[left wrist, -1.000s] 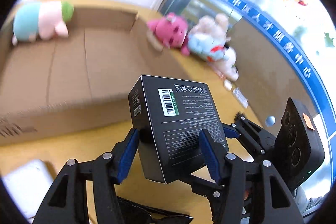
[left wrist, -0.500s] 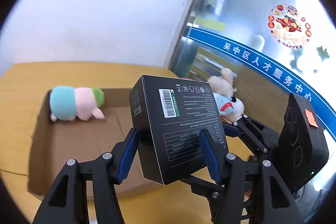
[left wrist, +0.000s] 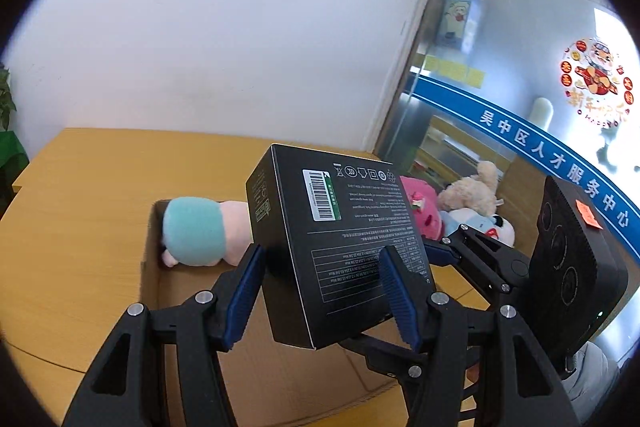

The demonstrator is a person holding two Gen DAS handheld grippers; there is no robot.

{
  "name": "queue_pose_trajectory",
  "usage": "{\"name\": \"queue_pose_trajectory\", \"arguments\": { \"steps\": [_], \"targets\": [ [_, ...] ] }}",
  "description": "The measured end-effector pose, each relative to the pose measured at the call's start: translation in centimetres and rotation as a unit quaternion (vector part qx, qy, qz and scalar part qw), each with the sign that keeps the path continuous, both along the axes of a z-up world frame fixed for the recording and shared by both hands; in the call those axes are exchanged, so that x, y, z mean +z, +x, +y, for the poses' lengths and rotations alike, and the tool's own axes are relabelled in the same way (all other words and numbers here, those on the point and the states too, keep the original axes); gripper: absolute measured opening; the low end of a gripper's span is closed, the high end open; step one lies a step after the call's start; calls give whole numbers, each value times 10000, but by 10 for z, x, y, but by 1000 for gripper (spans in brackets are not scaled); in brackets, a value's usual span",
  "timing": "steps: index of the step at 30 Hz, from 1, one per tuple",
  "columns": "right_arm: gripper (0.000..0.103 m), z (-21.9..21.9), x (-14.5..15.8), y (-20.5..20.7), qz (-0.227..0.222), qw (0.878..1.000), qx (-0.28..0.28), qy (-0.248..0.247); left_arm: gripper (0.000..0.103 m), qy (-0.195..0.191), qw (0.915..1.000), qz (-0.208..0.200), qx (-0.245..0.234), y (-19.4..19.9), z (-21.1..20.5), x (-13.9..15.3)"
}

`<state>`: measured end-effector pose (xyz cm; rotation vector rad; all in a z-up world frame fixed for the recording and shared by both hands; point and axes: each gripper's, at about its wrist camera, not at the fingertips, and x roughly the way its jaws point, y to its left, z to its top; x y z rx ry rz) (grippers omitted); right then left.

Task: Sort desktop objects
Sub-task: 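Lift and carry the black box with the left tool into the cardboard box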

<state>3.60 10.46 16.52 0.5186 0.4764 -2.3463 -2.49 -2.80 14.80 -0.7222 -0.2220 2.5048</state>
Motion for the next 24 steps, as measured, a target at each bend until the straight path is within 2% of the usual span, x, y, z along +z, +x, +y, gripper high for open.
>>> {"name": "queue_pose_trajectory", "arguments": {
  "steps": [3, 7, 15, 18, 24],
  "targets": [
    [81, -13, -9, -25, -235, 9997, 69, -32, 58, -21, 9998, -191, 93, -20, -12, -12],
    [81, -33, -29, -61, -758, 9970, 172, -57, 58, -204, 9981, -521, 248, -47, -23, -35],
    [81, -70, -79, -133, -1914, 9799, 469, 293, 58, -307, 9896, -1342, 407, -93, -48, -86],
    [81, -76, -97, -163, -2333, 9701, 560, 367, 58, -537, 9856, -1546, 427, -105, -48, -98],
    [81, -87, -140, -186, -3079, 9493, 461, 434, 58, -1186, 9729, -1959, 331, -121, -35, -124]
  ]
}}
